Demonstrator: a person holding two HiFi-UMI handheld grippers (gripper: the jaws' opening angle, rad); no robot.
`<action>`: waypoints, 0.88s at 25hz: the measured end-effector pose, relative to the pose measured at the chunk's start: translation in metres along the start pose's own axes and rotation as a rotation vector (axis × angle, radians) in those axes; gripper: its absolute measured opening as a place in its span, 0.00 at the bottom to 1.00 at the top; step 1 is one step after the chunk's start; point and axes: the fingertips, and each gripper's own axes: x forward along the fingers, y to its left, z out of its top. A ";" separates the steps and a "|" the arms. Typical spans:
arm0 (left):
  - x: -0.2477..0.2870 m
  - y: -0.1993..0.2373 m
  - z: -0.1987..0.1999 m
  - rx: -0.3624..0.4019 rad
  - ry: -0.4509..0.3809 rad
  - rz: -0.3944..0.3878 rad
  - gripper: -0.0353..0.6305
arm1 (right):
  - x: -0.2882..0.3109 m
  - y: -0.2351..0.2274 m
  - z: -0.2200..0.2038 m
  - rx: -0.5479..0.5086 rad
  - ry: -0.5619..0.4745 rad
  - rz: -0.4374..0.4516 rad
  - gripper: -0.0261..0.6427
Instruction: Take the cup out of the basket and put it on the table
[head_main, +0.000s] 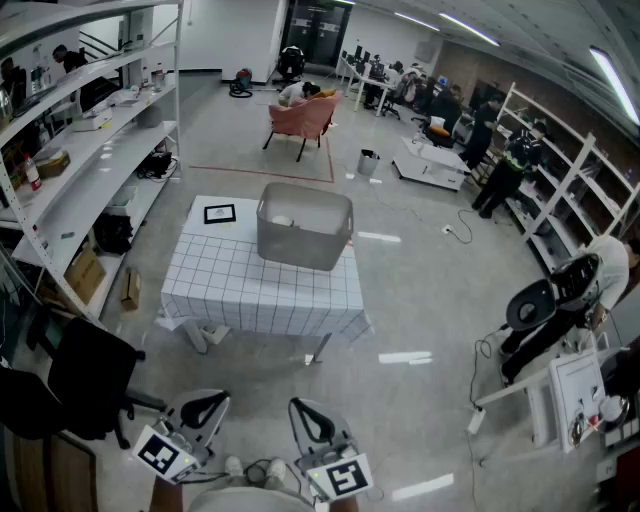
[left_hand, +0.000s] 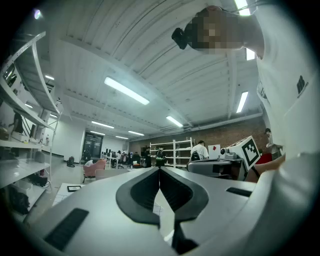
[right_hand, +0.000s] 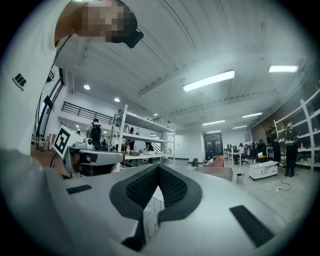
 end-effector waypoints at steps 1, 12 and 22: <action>0.002 0.000 0.000 -0.005 0.003 0.000 0.07 | 0.001 -0.001 0.000 -0.003 -0.002 0.001 0.05; 0.013 -0.002 0.001 -0.005 0.013 0.029 0.07 | -0.005 -0.016 0.002 0.019 -0.022 -0.017 0.05; 0.028 -0.018 0.006 0.007 0.007 0.078 0.07 | -0.012 -0.024 0.013 0.013 -0.058 0.045 0.06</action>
